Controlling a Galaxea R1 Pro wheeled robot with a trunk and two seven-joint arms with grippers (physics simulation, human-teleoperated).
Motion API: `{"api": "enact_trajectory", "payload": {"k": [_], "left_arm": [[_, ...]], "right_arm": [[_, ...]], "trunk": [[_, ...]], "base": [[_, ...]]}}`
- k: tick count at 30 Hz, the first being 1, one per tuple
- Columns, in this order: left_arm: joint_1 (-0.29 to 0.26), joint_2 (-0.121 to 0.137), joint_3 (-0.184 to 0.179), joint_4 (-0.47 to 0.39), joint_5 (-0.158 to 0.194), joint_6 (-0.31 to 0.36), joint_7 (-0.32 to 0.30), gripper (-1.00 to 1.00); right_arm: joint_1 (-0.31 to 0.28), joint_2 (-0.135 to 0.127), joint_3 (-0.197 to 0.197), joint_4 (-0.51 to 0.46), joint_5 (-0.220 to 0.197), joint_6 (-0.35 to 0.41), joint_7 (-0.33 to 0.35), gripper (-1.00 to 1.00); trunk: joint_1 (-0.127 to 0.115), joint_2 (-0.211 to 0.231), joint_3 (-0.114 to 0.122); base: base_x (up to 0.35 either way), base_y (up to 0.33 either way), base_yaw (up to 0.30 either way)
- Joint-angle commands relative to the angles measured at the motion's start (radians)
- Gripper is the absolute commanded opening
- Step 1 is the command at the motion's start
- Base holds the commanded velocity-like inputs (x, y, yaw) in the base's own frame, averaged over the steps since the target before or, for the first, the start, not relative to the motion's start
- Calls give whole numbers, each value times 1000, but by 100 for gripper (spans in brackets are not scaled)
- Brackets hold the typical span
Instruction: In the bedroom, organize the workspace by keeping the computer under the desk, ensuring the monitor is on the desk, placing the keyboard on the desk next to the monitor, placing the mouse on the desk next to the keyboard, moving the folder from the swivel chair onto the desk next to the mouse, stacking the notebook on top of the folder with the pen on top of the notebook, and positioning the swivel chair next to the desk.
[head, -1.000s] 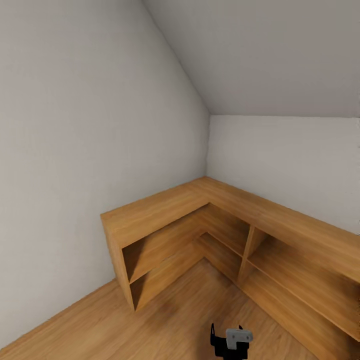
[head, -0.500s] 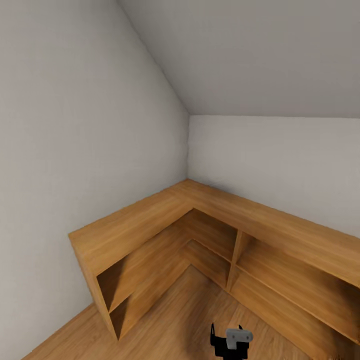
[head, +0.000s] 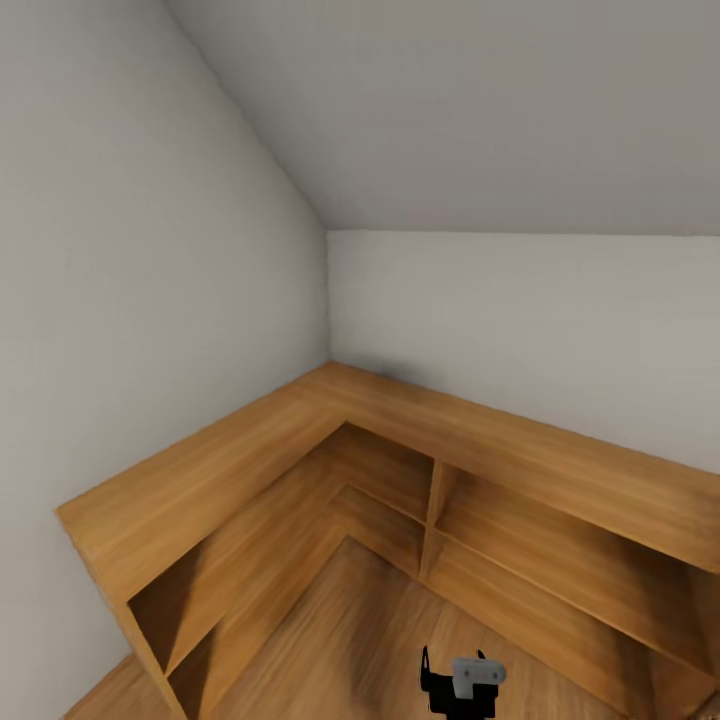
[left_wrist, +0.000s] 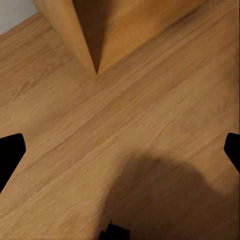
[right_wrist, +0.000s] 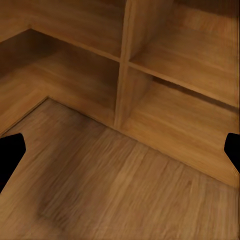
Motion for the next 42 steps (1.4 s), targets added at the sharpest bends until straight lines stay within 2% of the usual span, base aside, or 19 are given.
{"api": "enact_trajectory", "payload": {"k": [1,28,42], "left_arm": [[0,-1,4,0,2,-3,-1,100],[0,-1,3,0,2,-2,-2,100],[0,0,3,1,2,-2,-2,100]], "right_arm": [[-1,0,8,0,-2,0,-8,100],[-1,0,8,0,-2,0,-8,100],[-1,0,8,0,-2,0,-8,100]], "trunk": [[1,-1,-1],[1,-1,-1],[1,-1,2]], "base": [[300,13,-297],[321,18,-298],[40,8,-300]]}}
